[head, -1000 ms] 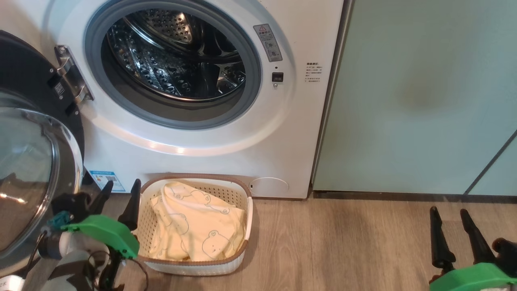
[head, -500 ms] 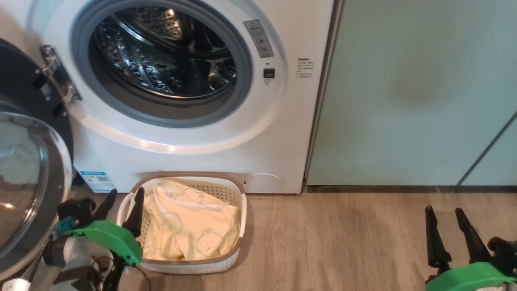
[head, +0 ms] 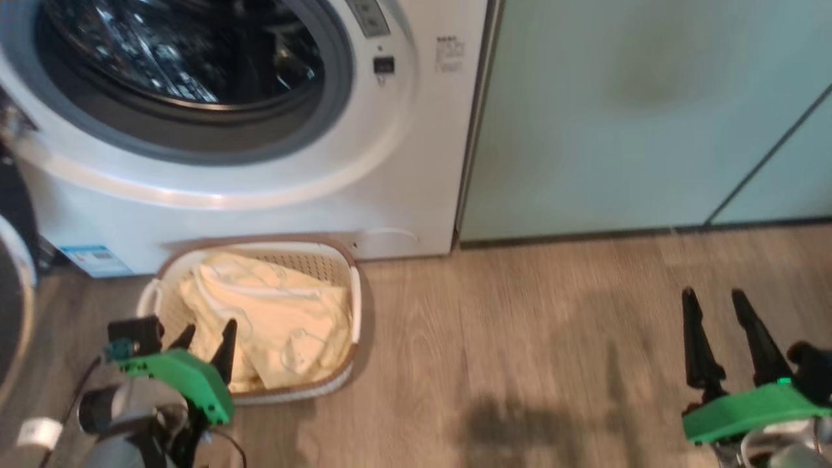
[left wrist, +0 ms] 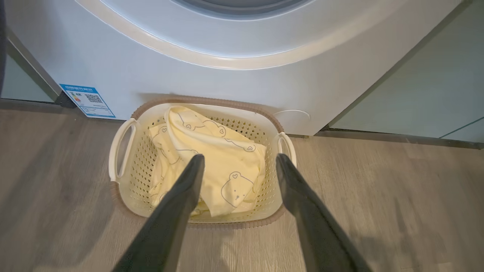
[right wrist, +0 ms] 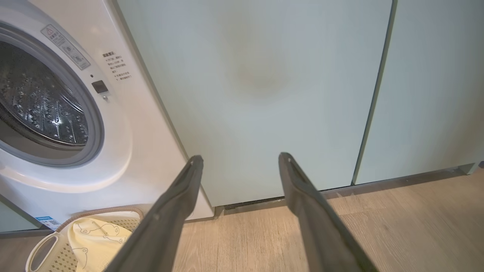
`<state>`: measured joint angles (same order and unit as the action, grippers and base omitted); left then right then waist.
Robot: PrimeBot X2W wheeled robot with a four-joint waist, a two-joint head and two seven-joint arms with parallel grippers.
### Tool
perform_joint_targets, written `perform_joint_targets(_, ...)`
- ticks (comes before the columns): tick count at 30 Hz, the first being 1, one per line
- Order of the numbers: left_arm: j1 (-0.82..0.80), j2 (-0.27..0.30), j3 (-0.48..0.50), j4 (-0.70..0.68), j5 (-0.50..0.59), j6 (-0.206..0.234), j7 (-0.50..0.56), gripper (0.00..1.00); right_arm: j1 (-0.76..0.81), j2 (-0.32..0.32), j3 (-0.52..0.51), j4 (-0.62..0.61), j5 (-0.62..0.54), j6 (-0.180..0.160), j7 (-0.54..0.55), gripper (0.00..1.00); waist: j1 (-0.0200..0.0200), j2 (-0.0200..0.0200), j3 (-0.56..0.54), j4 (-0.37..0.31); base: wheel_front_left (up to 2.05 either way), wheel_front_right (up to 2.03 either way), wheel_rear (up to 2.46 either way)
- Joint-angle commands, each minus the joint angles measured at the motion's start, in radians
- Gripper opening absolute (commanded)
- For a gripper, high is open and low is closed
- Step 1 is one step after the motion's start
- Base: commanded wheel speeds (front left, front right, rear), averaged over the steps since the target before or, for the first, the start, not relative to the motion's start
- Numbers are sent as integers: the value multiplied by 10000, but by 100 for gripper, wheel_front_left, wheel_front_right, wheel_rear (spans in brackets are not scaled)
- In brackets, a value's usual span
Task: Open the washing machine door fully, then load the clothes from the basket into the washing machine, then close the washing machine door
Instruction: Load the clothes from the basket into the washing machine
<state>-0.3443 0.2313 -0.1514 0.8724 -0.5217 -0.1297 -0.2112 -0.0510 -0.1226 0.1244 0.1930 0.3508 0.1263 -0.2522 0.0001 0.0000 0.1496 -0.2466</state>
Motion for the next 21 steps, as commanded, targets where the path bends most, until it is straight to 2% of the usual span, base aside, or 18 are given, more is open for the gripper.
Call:
perform_joint_targets(1, -537, 357, 239, 7, -109, -9, -17, 100, -442, -195, 196, -359, 66, 44, -95, 100, -1, 0, 723, -390, 0, 0, 0)
perform_joint_targets(12, -2329, 677, -148, 2016, -1377, -10, 761, 100, -1342, 5, 318, -571, 141, 44, -95, 100, -1, 0, 2826, -1116, 0, 0, 0)
perform_joint_targets(21, -3631, 1030, -266, 3181, -1817, -10, 1440, 100, -1885, 88, 286, -783, 180, 44, -95, 100, -1, 0, 4240, -1287, 0, 0, 0)
